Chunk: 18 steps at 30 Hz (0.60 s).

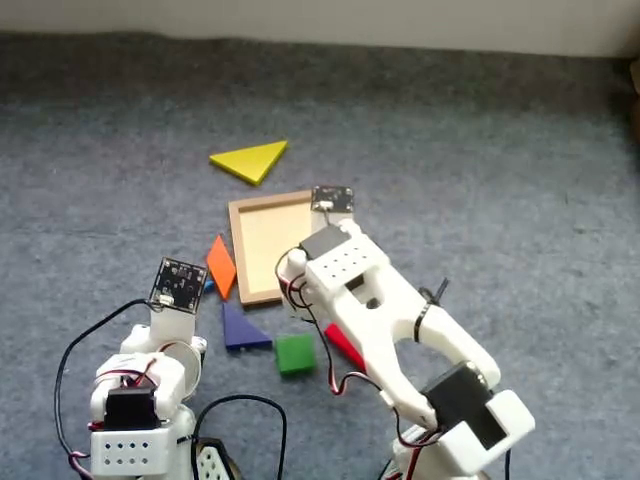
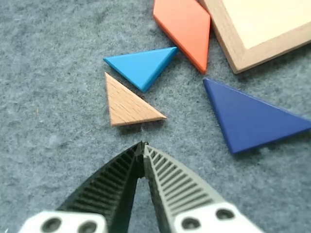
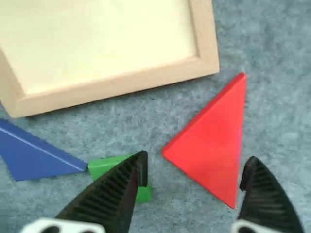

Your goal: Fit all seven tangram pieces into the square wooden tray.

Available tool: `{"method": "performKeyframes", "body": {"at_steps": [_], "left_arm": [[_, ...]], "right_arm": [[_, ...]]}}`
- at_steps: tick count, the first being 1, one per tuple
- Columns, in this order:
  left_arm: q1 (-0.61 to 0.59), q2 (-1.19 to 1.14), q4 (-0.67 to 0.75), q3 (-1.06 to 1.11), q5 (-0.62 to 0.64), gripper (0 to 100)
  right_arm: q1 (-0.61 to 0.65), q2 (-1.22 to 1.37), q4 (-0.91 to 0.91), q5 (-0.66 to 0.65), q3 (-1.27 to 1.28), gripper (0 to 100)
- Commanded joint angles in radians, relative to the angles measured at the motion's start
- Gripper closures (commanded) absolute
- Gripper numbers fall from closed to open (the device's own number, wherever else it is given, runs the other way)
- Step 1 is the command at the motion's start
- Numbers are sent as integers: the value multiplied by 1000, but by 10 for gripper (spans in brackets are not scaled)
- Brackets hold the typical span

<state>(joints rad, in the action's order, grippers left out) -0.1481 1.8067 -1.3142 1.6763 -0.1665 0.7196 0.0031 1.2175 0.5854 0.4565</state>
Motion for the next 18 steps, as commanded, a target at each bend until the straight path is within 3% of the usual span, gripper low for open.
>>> {"method": "performKeyframes", "body": {"at_steps": [1, 14, 18], "left_arm": [[5, 5, -5, 19, -3, 993], [5, 5, -5, 19, -3, 993], [5, 5, -5, 19, -3, 993]], "right_arm": [[-19, 45, -33, -14, -25, 702], [-15, 99, -25, -17, -18, 702], [-15, 101, -22, -107, -15, 702]]}}
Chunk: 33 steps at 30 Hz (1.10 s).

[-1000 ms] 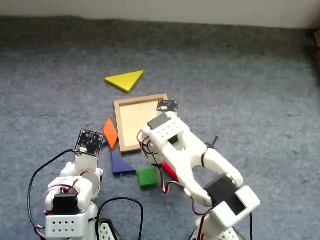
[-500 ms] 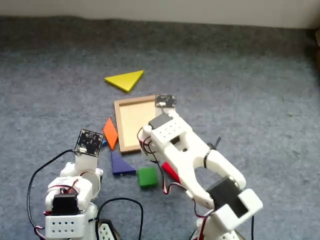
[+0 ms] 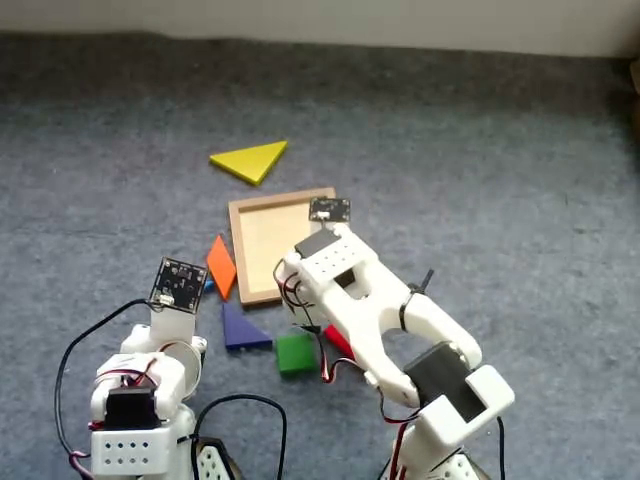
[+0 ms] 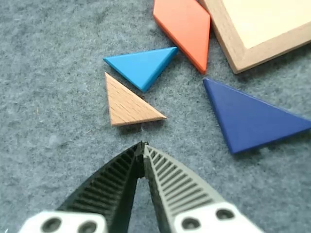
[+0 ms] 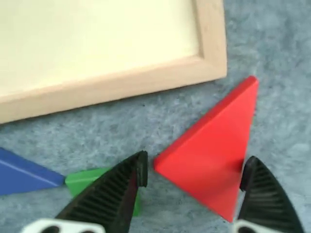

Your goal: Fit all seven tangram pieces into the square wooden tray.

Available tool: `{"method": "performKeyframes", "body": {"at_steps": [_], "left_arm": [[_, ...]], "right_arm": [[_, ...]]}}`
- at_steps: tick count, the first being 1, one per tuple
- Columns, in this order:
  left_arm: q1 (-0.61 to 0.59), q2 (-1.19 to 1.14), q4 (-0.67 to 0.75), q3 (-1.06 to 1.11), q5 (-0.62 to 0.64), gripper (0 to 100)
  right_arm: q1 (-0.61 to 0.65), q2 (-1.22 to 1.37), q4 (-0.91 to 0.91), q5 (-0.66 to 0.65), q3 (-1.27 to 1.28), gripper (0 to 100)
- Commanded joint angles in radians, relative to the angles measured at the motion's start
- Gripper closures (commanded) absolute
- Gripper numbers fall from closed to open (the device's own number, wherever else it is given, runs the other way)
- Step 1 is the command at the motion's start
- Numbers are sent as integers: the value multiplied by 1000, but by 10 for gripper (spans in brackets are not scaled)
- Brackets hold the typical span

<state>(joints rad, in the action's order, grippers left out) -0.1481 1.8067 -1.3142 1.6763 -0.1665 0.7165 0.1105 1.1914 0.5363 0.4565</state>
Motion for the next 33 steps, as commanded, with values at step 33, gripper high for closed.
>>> {"method": "performKeyframes", "body": {"at_steps": [33], "left_arm": [[5, 5, -5, 19, -3, 993]], "right_arm": [[-18, -8, -4, -71, 33, 854]]}}
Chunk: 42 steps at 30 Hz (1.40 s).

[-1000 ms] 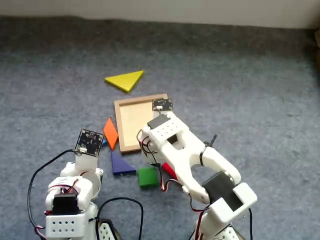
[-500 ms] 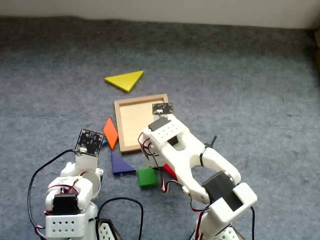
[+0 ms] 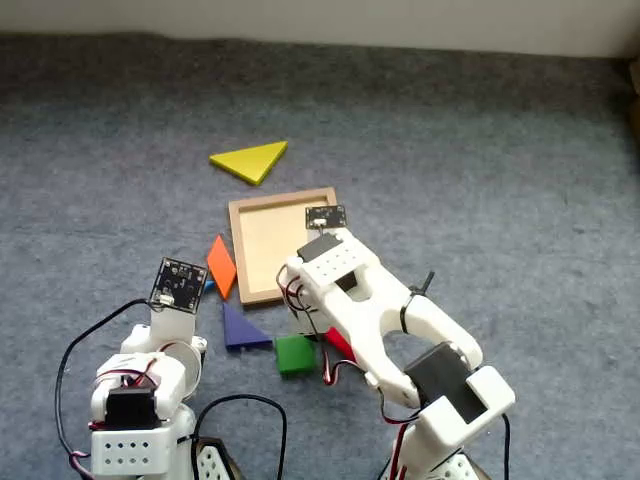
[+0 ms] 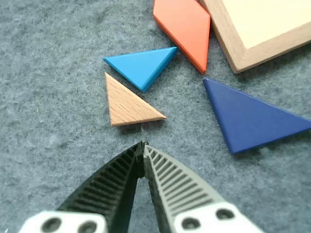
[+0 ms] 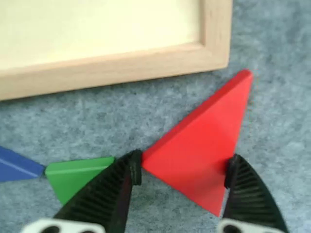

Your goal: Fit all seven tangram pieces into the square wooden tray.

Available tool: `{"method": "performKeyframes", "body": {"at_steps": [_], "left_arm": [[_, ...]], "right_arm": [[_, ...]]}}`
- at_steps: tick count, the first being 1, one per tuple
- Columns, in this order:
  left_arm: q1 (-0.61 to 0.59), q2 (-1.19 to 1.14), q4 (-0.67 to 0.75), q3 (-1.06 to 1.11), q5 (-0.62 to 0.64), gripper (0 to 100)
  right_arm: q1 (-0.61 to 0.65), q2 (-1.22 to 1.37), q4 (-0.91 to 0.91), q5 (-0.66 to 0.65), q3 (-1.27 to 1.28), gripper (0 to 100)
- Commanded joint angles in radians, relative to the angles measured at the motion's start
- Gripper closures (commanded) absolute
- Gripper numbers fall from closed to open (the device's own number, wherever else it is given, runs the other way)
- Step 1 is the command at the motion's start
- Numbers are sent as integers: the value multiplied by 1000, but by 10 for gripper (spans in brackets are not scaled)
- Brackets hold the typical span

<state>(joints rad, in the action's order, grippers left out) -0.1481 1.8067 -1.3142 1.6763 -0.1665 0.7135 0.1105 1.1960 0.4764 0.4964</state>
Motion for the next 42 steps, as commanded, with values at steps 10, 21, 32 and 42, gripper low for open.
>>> {"method": "performKeyframes", "body": {"at_steps": [10, 21, 32, 42], "left_arm": [[5, 5, -5, 19, -3, 993], [5, 5, -5, 19, -3, 993], [5, 5, -5, 19, -3, 993], [5, 5, -5, 19, -3, 993]], "right_arm": [[-15, -28, 53, -11, -12, 867], [-15, -320, 116, -12, -13, 867], [-15, -341, 114, -31, -4, 809], [31, -354, 107, 23, 90, 688]]}}
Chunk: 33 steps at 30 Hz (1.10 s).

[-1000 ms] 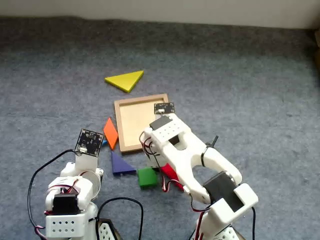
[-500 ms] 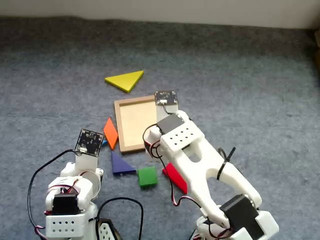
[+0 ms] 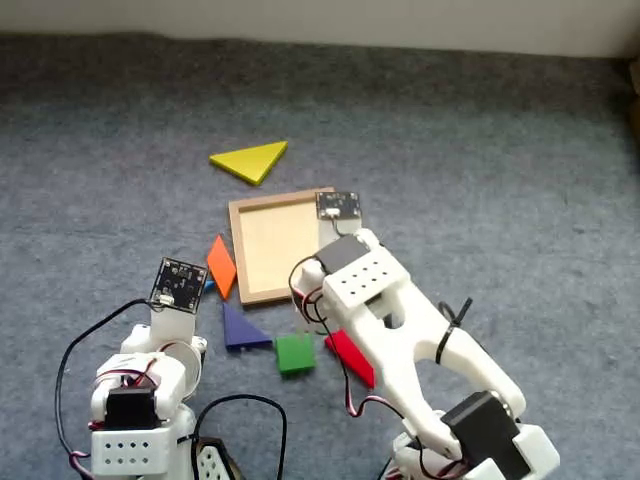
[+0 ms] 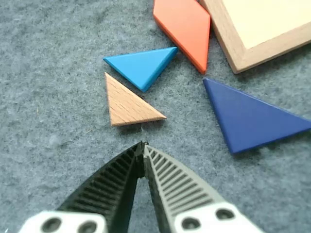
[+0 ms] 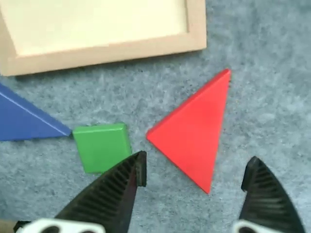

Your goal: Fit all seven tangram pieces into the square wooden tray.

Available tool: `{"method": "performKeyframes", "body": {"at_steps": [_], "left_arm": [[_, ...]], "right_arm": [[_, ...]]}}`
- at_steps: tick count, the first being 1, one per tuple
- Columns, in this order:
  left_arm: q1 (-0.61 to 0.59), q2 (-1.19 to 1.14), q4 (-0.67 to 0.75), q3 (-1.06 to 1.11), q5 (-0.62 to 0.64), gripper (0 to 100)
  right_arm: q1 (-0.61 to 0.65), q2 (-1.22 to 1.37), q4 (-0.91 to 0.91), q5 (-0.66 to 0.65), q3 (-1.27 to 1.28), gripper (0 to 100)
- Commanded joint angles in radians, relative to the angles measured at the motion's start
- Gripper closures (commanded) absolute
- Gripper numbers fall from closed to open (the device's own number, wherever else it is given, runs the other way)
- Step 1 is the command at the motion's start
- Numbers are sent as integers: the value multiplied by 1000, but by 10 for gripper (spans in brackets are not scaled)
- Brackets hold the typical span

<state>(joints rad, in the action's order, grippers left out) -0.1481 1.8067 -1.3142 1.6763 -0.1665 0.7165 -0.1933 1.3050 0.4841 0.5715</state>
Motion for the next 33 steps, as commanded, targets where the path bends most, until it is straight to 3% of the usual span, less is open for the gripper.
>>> {"method": "performKeyframes", "body": {"at_steps": [1, 11, 25, 33], "left_arm": [[5, 5, -5, 19, -3, 993], [5, 5, -5, 19, -3, 993], [5, 5, -5, 19, -3, 993], [5, 5, -5, 19, -3, 993]], "right_arm": [[27, -50, -22, 15, 36, 688], [-13, -50, -306, 18, 200, 688], [-13, -38, -381, 199, 211, 688], [-18, -38, -381, 203, 248, 686]]}}
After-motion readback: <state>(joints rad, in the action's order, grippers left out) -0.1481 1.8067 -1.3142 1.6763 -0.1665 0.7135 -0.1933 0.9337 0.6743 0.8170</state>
